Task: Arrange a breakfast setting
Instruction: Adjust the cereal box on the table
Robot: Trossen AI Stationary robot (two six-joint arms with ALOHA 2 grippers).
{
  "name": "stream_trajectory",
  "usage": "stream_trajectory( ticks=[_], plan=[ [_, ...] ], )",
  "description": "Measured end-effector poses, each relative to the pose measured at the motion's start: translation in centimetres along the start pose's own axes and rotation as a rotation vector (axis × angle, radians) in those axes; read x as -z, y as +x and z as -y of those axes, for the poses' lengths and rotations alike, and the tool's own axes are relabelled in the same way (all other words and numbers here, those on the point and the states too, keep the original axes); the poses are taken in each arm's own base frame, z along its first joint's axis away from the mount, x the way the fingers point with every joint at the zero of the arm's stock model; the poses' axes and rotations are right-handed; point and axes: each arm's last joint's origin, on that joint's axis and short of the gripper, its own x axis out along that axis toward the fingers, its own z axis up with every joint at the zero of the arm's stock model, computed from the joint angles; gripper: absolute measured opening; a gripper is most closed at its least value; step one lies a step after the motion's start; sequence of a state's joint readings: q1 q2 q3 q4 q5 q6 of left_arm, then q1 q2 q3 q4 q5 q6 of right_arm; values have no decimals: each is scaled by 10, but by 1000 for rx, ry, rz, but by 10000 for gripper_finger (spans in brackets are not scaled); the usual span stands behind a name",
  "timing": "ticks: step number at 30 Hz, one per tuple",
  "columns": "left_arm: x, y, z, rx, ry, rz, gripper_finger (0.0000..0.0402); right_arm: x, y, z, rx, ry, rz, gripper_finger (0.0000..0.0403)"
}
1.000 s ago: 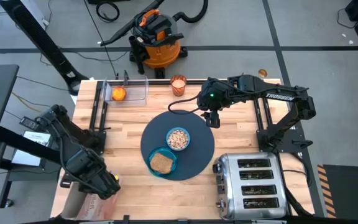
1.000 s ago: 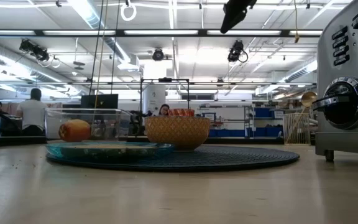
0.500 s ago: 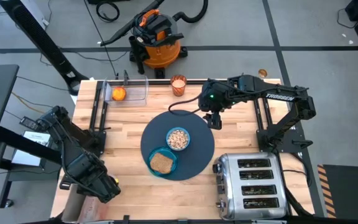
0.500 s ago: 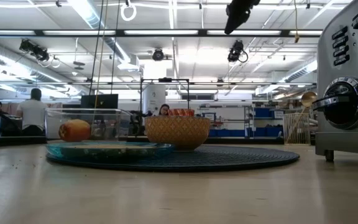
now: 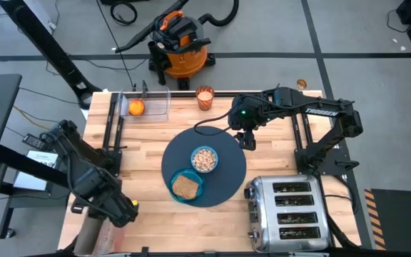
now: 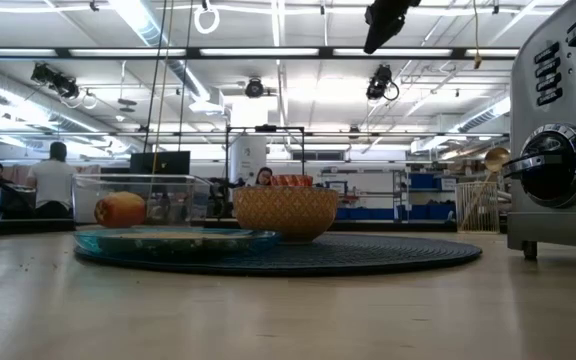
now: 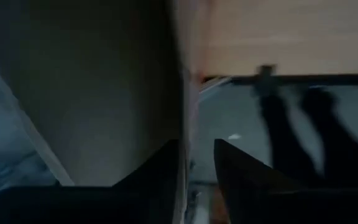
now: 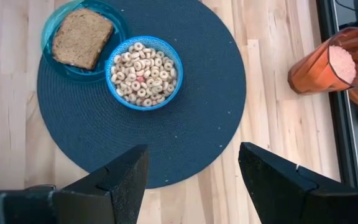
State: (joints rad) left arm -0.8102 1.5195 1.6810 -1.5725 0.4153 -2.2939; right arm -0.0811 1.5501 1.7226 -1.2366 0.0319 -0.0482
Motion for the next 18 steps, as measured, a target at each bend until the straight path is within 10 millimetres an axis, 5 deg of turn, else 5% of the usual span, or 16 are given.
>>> stream_trajectory(
  ticks=[6,18],
  plan=[
    [-10,-18,-3,251,1,185,143,0,0,0,0,-3,0,254],
    [-11,-22,-7,178,151,98,151,1,0,0,0,-9,-5,254]
  ],
)
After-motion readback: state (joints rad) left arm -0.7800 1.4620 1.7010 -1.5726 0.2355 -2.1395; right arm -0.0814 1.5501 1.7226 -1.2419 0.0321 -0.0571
